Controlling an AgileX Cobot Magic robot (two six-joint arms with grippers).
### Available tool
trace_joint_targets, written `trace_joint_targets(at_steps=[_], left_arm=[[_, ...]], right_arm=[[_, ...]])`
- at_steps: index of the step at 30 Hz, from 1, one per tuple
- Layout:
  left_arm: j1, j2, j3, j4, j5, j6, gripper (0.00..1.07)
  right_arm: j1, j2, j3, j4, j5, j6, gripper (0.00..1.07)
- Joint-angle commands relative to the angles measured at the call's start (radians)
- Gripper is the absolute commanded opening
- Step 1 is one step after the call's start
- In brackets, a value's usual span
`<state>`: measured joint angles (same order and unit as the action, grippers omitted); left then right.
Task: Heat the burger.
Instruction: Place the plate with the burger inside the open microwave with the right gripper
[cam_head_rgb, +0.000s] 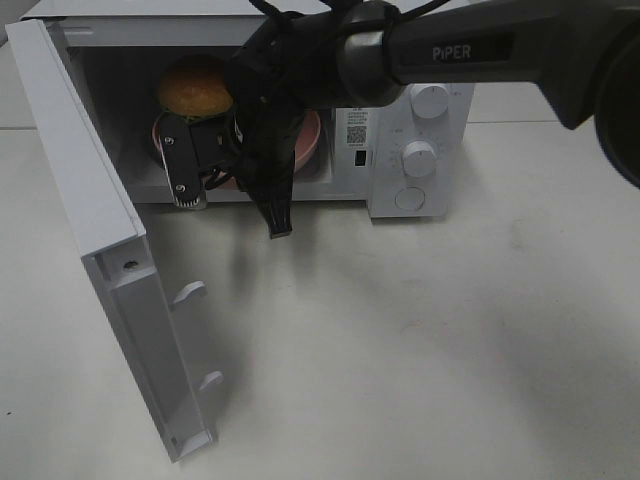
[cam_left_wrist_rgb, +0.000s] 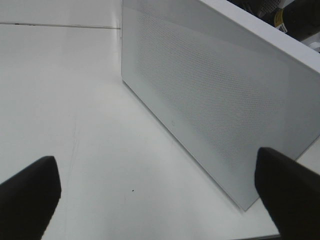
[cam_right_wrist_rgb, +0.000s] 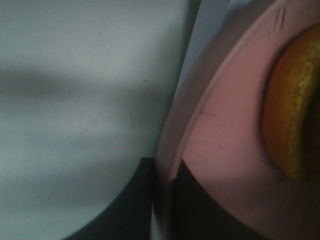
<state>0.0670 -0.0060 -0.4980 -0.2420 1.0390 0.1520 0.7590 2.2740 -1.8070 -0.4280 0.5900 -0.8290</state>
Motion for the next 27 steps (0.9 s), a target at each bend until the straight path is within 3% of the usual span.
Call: trace_joint_targets(at_steps=[1,13,16,18,21,23,27], left_arm=[[0.005,-0.014,0.002,-0.003,-0.005,-0.001,0.98],[0.005,-0.014,0.002,-0.003,-0.005,-0.001,0.98],[0.005,-0.014,0.002,-0.003,-0.005,0.000,0.98],[0.005,-0.014,0.002,-0.002,-0.005,-0.001,0.98],[0.005,-0.014,0.002,-0.002,-0.005,-0.001,0.98],[0.005,-0.014,0.002,-0.002,-0.004,-0.001,0.98],[0.005,-0.014,0.002,-0.002,-0.004,-0.001,0.98]], right_arm=[[-0.007,0.003,-0.045,-0.040,-0.035,0.032,0.05],[-0.036,0.098,-0.187,-0.032,-0.019,0.031,0.15],[-0.050,0.109,-0.202,-0.027,-0.032,0.031,0.22],[-0.060,0.112,-0.200,-0.010,-0.035,0.031,0.36],[-0.060,0.112,-0.200,-0.005,-0.035,0.031,0.39],[-0.060,0.112,-0.200,0.025,-0.038,0.031,0.53],[-0.060,0.112,-0.200,0.084,-0.037,0.026,0.61]])
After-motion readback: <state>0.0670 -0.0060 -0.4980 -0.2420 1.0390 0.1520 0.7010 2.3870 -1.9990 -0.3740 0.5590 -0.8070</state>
